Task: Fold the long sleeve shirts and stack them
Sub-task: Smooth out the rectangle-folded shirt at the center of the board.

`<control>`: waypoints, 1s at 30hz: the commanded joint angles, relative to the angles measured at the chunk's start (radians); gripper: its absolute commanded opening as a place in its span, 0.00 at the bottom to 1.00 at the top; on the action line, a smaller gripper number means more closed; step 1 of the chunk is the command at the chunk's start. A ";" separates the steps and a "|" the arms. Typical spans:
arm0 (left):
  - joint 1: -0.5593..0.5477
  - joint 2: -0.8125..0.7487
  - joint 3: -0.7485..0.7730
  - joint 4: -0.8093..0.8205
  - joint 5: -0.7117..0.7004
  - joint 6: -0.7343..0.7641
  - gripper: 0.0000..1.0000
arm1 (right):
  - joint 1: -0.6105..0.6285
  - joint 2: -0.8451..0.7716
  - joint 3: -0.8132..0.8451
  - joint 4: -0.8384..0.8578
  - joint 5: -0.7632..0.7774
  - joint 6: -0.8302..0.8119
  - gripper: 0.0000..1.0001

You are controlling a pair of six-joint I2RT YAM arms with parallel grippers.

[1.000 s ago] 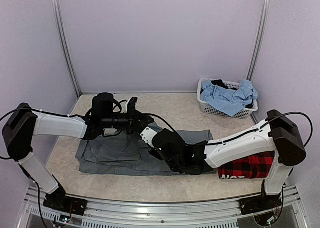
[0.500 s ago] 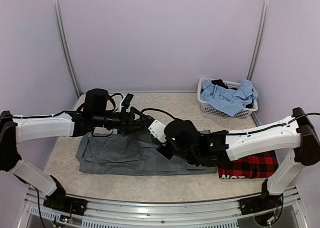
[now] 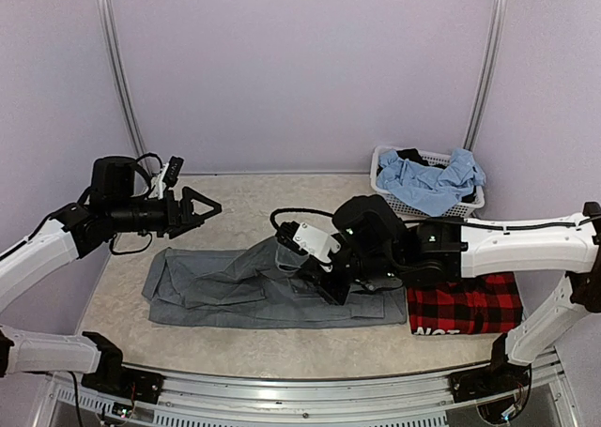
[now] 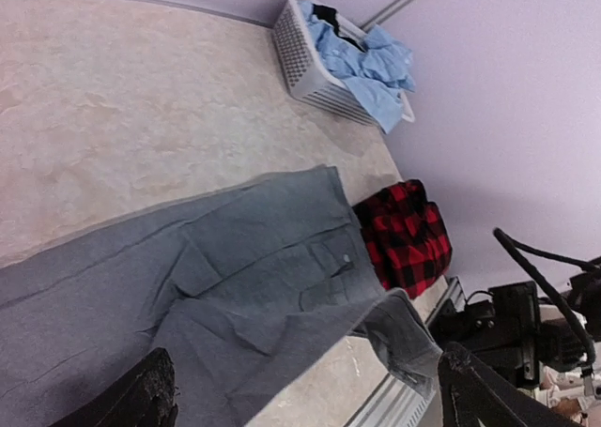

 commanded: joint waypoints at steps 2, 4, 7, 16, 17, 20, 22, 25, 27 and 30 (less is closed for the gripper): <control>0.070 -0.002 -0.023 -0.221 -0.362 0.024 0.89 | -0.001 -0.082 -0.046 -0.068 -0.205 0.048 0.00; 0.076 -0.001 -0.056 -0.234 -0.459 0.008 0.86 | -0.001 -0.106 -0.068 -0.069 -0.229 0.054 0.00; 0.099 0.000 -0.111 -0.231 -0.523 -0.014 0.82 | -0.001 -0.125 -0.097 -0.080 -0.248 0.061 0.00; 0.171 0.089 -0.184 -0.152 -0.548 -0.038 0.79 | -0.003 -0.132 -0.155 -0.082 -0.248 0.079 0.00; 0.184 0.104 -0.183 -0.151 -0.549 -0.032 0.78 | -0.005 -0.131 -0.152 -0.080 -0.247 0.079 0.00; 0.214 0.156 -0.190 -0.128 -0.532 -0.025 0.79 | -0.020 -0.128 -0.145 -0.070 -0.251 0.082 0.00; 0.226 0.176 -0.198 -0.111 -0.527 -0.025 0.78 | -0.038 -0.125 -0.142 -0.065 -0.266 0.078 0.00; 0.247 0.194 -0.211 -0.080 -0.523 -0.028 0.81 | -0.068 -0.118 -0.135 -0.068 -0.292 0.061 0.00; 0.259 0.208 -0.219 -0.053 -0.515 -0.026 0.82 | -0.086 -0.108 -0.122 -0.071 -0.309 0.045 0.00; 0.277 0.244 -0.226 -0.016 -0.494 -0.022 0.82 | -0.106 -0.088 -0.095 -0.082 -0.334 0.026 0.00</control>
